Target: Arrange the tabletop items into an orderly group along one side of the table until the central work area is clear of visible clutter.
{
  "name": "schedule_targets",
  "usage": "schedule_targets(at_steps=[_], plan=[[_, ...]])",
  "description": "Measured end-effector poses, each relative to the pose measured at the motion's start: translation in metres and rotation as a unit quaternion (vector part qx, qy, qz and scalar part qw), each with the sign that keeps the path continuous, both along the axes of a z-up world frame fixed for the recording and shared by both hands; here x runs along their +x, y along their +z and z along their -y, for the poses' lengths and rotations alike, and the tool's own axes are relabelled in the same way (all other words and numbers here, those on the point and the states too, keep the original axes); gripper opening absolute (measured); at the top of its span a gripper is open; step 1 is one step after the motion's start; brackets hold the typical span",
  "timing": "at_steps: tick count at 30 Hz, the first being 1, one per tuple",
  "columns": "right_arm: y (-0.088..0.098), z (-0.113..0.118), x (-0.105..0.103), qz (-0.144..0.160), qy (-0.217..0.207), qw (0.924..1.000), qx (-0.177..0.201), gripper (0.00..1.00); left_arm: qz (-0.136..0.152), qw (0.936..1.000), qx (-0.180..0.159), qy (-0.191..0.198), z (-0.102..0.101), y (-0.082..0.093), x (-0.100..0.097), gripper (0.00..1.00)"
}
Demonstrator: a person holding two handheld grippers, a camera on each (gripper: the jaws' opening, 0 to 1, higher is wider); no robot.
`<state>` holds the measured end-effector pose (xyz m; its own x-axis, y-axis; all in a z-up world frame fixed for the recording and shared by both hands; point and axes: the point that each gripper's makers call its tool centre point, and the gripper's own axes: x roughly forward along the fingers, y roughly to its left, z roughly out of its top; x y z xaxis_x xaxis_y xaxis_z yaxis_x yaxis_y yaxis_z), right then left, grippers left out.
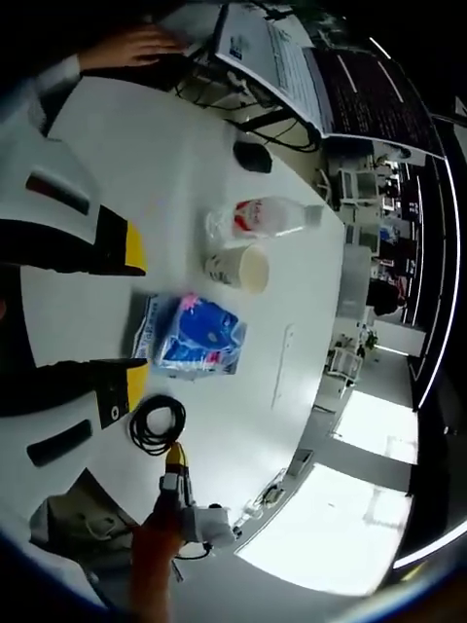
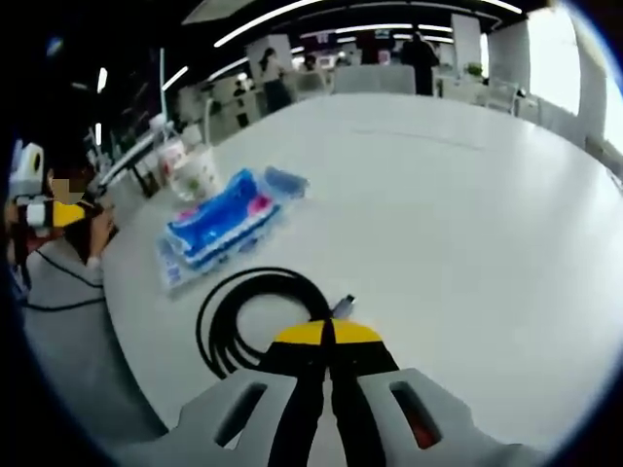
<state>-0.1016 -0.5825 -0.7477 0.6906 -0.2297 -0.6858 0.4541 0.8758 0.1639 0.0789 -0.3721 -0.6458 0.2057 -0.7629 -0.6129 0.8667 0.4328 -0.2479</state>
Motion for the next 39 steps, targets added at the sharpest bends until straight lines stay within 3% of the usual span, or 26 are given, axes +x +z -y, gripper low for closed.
schedule_targets(at_steps=[11,22,25,34,39], plan=[[0.004,0.004,0.000,-0.004,0.005,1.0000,-0.005,0.00,-0.006,1.0000,0.005,-0.003,0.004,-0.007,-0.003,0.32],[0.012,0.012,0.026,-0.002,0.032,0.9994,-0.013,0.07,-0.002,1.0000,0.008,0.001,0.000,-0.009,0.001,0.32],[0.014,0.013,0.037,0.000,0.041,0.9991,-0.013,0.07,0.002,1.0000,0.006,0.004,-0.001,-0.006,0.007,0.32],[0.033,0.006,0.097,0.012,0.090,0.9955,-0.026,0.11,0.007,0.9999,0.000,0.014,-0.005,-0.002,0.017,0.32],[0.040,-0.002,0.117,0.014,0.111,0.9933,-0.031,0.11,0.009,0.9999,0.001,0.013,-0.009,-0.001,0.018,0.32]])
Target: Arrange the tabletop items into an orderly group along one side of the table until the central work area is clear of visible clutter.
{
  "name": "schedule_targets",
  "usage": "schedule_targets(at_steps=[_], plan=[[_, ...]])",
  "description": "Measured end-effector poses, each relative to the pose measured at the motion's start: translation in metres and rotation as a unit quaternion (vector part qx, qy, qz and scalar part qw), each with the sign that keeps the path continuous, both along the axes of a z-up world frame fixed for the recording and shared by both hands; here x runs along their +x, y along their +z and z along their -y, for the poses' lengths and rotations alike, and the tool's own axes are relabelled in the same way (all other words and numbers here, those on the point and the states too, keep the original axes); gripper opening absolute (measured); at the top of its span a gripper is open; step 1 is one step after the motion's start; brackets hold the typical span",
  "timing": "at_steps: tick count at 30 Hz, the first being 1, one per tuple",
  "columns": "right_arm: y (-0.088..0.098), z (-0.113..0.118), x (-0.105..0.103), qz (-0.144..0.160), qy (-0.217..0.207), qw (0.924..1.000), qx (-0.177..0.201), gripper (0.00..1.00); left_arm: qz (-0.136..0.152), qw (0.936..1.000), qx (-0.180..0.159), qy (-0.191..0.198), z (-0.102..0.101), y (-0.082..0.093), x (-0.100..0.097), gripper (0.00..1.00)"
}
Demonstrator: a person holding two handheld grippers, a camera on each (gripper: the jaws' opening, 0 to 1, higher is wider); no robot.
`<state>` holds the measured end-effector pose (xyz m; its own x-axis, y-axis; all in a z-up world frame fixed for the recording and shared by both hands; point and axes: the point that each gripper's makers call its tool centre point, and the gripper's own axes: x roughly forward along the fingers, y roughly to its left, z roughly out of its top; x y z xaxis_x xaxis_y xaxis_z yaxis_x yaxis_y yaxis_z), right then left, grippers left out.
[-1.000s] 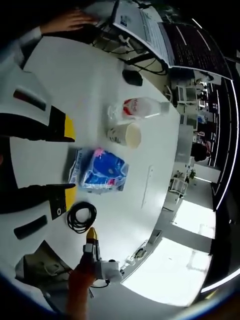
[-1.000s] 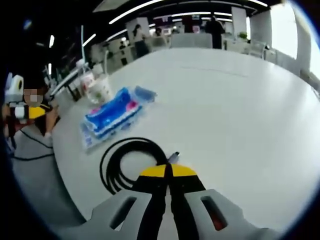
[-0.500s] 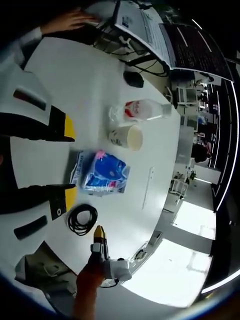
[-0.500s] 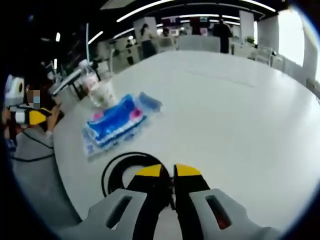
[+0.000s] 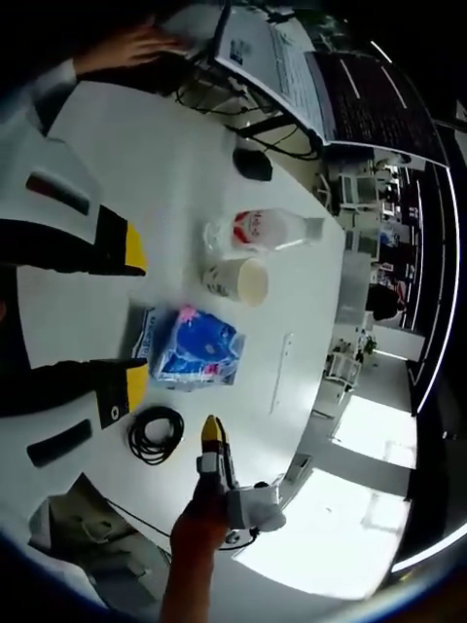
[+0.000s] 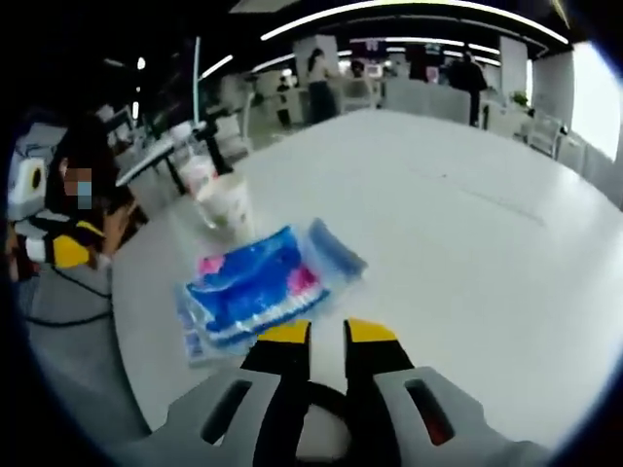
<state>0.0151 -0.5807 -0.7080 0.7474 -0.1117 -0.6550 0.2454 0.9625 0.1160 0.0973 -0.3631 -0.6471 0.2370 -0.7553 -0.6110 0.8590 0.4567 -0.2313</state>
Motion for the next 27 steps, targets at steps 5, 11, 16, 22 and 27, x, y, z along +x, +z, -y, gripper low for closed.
schedule_targets(at_steps=[5,11,16,22,27], plan=[[0.003,-0.004,0.016,-0.002,0.014,0.9999,-0.002,0.10,-0.002,0.9999,-0.004,0.011,-0.005,0.001,0.003,0.32],[-0.008,-0.005,0.032,-0.032,0.058,0.9977,-0.014,0.09,-0.007,0.9998,-0.003,0.016,-0.011,-0.001,0.002,0.32],[-0.018,0.006,0.045,-0.040,0.067,0.9969,-0.015,0.09,-0.006,0.9997,-0.003,0.022,-0.019,0.000,0.002,0.32],[-0.030,0.006,0.052,-0.062,0.076,0.9952,-0.007,0.09,-0.007,0.9994,-0.005,0.033,-0.024,0.002,0.006,0.32],[-0.032,0.005,0.056,-0.065,0.072,0.9953,-0.006,0.09,-0.006,0.9993,-0.005,0.036,-0.025,0.002,0.006,0.32]])
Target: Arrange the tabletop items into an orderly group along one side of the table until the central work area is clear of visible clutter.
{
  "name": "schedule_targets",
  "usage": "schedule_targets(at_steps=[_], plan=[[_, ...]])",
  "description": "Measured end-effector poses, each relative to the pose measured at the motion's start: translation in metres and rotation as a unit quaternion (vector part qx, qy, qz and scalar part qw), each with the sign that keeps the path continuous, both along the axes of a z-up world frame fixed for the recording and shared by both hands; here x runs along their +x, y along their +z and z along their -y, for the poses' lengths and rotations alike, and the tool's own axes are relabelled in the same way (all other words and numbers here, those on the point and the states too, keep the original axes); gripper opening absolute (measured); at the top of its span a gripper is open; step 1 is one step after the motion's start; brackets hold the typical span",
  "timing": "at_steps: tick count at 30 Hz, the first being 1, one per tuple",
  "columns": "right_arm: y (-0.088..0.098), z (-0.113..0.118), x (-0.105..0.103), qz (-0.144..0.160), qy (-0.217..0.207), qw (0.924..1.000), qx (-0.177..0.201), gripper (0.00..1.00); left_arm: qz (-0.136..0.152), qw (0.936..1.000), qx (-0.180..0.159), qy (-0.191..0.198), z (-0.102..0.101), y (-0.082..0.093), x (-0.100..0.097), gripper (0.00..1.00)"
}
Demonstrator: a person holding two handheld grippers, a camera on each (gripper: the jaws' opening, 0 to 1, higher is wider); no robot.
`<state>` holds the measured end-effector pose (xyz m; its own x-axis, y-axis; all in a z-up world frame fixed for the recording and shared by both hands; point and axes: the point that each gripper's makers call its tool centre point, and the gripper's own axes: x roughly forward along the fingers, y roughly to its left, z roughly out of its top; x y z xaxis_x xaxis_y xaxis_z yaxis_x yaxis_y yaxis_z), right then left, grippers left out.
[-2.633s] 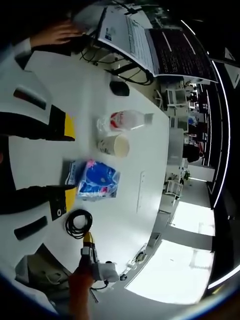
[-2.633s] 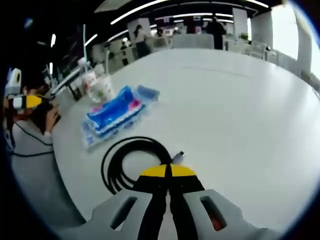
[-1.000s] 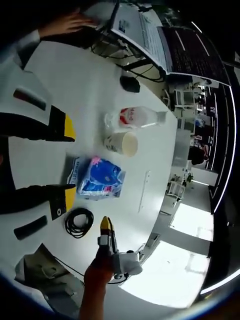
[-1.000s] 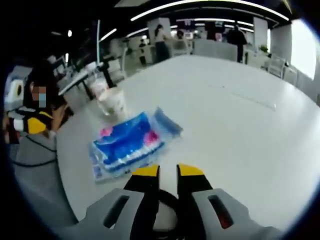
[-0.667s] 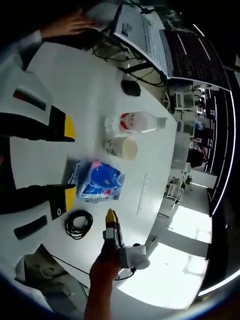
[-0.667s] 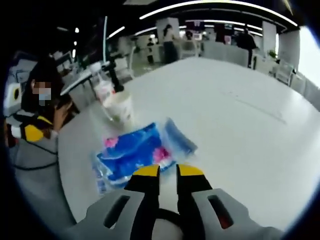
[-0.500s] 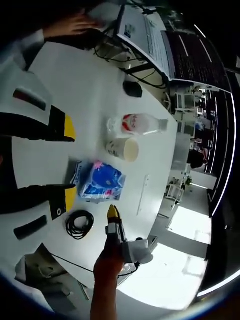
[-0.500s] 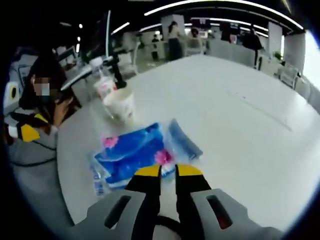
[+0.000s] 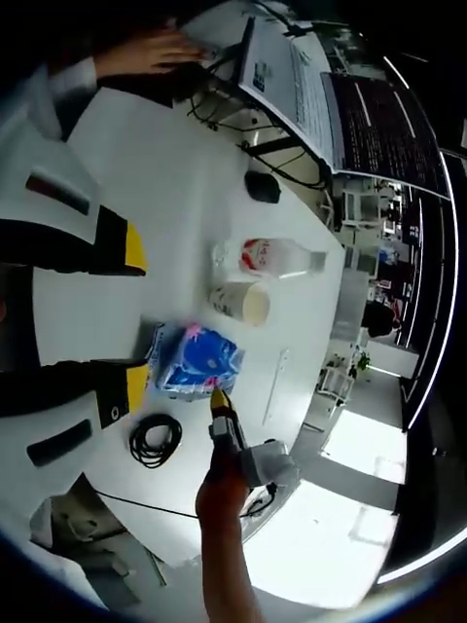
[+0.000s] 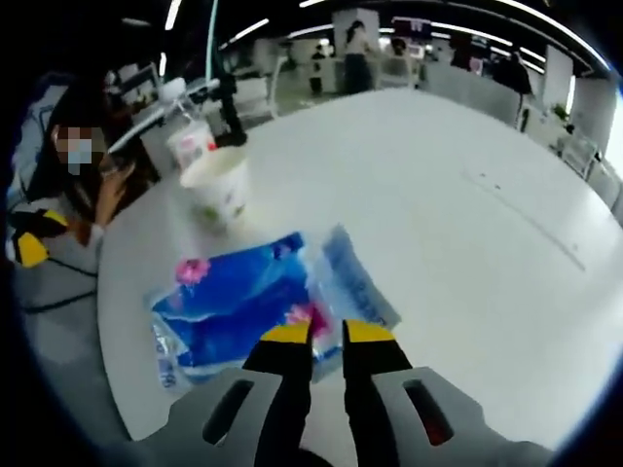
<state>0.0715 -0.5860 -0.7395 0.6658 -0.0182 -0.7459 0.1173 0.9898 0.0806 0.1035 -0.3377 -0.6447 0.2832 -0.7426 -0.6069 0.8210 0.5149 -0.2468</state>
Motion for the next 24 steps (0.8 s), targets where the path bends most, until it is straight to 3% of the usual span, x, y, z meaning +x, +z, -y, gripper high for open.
schedule_targets(at_steps=[11,15,24], plan=[[-0.003,-0.001,0.003,-0.002,0.010,0.9999,-0.011,0.04,-0.008,0.9999,0.009,-0.003,-0.001,-0.006,-0.008,0.32],[-0.003,-0.004,0.000,-0.003,0.020,0.9997,-0.013,0.02,-0.009,0.9999,0.009,-0.006,0.004,-0.007,-0.010,0.32],[0.002,-0.005,-0.016,0.008,0.002,0.9999,-0.012,0.00,-0.010,0.9998,0.008,-0.016,0.016,-0.010,-0.018,0.32]])
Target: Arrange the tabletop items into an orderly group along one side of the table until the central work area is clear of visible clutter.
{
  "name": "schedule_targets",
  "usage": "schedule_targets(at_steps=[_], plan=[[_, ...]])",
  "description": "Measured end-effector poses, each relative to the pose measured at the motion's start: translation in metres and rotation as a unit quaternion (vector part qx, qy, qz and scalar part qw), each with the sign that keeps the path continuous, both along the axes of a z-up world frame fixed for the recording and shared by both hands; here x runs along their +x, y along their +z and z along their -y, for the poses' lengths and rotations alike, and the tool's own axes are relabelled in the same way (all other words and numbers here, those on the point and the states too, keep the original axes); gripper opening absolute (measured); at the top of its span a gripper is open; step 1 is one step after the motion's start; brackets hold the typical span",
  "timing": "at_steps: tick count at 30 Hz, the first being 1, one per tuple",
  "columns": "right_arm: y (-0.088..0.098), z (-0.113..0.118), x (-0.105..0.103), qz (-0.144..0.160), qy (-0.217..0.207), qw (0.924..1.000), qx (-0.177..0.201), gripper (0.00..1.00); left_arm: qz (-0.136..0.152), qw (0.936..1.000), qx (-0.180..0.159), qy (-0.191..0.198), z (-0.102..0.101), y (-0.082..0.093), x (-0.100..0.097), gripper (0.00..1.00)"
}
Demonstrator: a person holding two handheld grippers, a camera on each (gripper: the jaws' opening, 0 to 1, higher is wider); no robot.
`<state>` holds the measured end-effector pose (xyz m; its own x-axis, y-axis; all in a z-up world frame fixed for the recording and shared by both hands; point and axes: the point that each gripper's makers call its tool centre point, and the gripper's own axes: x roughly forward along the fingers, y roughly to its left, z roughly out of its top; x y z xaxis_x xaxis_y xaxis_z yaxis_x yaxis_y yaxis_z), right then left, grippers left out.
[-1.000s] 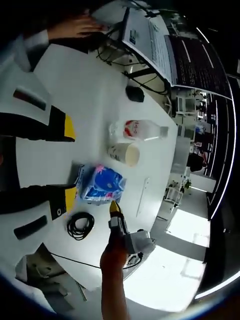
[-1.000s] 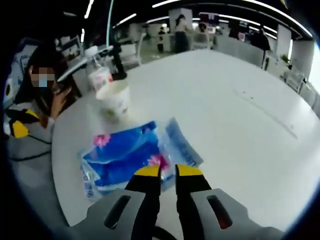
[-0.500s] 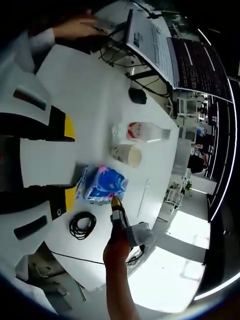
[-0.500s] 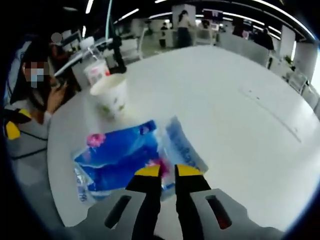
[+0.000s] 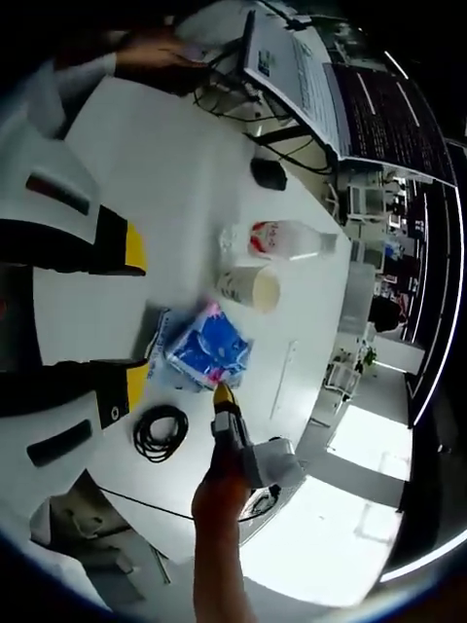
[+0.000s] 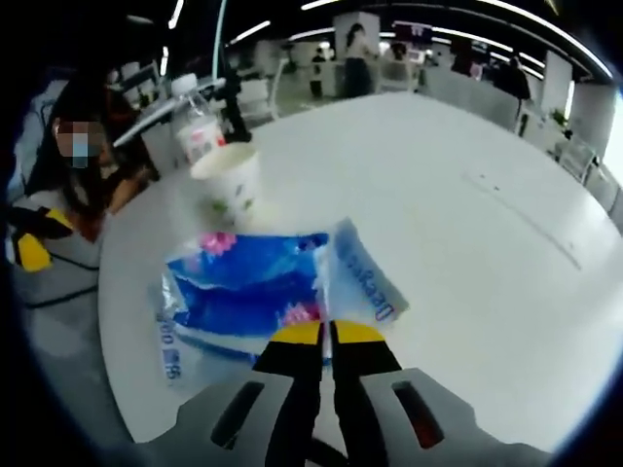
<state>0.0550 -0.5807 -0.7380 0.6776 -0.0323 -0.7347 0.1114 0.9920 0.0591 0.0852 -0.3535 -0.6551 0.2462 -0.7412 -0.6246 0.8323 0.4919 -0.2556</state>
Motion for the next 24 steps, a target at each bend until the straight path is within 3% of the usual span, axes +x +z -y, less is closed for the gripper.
schedule_targets(at_steps=[7,11,19,24], plan=[[-0.004,-0.007,-0.021,0.001,-0.029,0.9995,0.015,0.00,-0.003,0.9999,0.005,-0.009,0.002,-0.007,-0.007,0.32],[-0.008,-0.012,-0.037,0.005,-0.078,0.9962,0.038,0.00,-0.003,0.9999,0.007,-0.010,0.001,-0.008,-0.007,0.32],[-0.005,-0.035,-0.056,0.014,-0.101,0.9934,0.052,0.00,-0.009,0.9996,0.015,-0.023,0.012,-0.024,-0.009,0.30],[-0.002,-0.046,-0.066,0.014,-0.117,0.9910,0.063,0.01,-0.040,0.9987,0.008,-0.032,0.025,-0.037,-0.016,0.27]])
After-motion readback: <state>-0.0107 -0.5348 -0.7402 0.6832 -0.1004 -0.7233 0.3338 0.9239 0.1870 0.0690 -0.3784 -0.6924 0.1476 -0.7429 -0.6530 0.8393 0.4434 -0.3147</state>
